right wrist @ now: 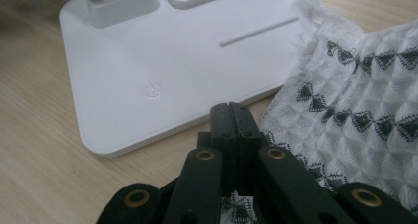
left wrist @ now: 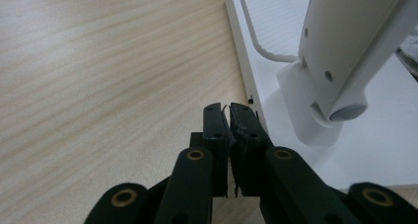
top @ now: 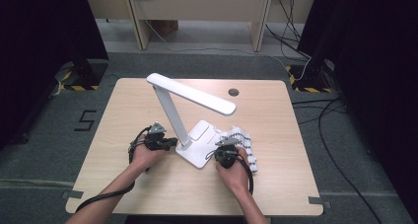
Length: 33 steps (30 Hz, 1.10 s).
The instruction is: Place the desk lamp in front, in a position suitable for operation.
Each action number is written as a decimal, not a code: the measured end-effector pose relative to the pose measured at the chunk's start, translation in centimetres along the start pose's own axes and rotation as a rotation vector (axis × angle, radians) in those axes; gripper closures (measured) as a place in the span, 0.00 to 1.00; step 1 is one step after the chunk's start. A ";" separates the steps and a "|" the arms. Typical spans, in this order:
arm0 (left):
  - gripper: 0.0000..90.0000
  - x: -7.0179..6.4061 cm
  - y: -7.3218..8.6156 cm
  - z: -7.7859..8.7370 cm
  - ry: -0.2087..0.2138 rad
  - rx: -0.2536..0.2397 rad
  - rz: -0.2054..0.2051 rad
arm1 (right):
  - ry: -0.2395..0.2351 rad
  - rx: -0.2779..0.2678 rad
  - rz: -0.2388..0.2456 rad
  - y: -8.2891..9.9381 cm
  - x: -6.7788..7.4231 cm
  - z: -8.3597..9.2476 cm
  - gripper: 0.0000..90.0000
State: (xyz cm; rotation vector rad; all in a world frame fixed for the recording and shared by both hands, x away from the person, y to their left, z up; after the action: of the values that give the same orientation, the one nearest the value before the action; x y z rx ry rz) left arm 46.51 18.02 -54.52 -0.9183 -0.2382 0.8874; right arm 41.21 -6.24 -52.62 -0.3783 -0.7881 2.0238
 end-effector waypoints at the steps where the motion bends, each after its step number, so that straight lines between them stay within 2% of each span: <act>1: 0.94 0.0 0.0 0.0 0.004 -0.002 0.001 | -0.001 0.004 -0.002 0.0 0.0 -0.1 1.00; 8: 0.94 -0.4 0.2 0.1 0.020 0.004 -0.010 | 0.004 0.028 0.004 -0.1 0.1 -0.8 1.00; 11: 0.95 -0.6 0.1 0.0 0.018 0.008 -0.032 | 0.005 0.028 -0.013 -0.2 0.0 -0.8 1.00; 16: 0.97 -0.9 0.4 0.2 0.013 0.003 -0.033 | 0.015 0.017 -0.021 -0.2 -0.1 -1.0 1.00; 22: 0.96 -1.5 1.0 0.9 0.008 0.006 -0.013 | 0.039 0.009 -0.033 -0.7 -0.4 -1.5 1.00; 30: 0.96 -2.5 1.8 1.6 -0.016 0.014 -0.037 | 0.086 0.017 -0.040 -1.9 -0.6 -2.4 1.00; 33: 0.96 -2.8 1.9 1.8 -0.021 0.021 -0.071 | 0.100 0.017 -0.035 -2.3 -0.8 -2.8 1.00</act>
State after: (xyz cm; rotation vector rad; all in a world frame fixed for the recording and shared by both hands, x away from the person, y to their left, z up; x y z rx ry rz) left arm 42.73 17.48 -54.36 -0.8767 -0.2772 0.8329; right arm 44.58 -4.95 -53.24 -0.4497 -0.7107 1.9614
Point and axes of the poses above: each handheld gripper's, and its own axes: z roughly backward along the jaws, y roughly out of its underside, x roughly to its left, the point moved 4 cm from there along -z, roughly forward along the jaws
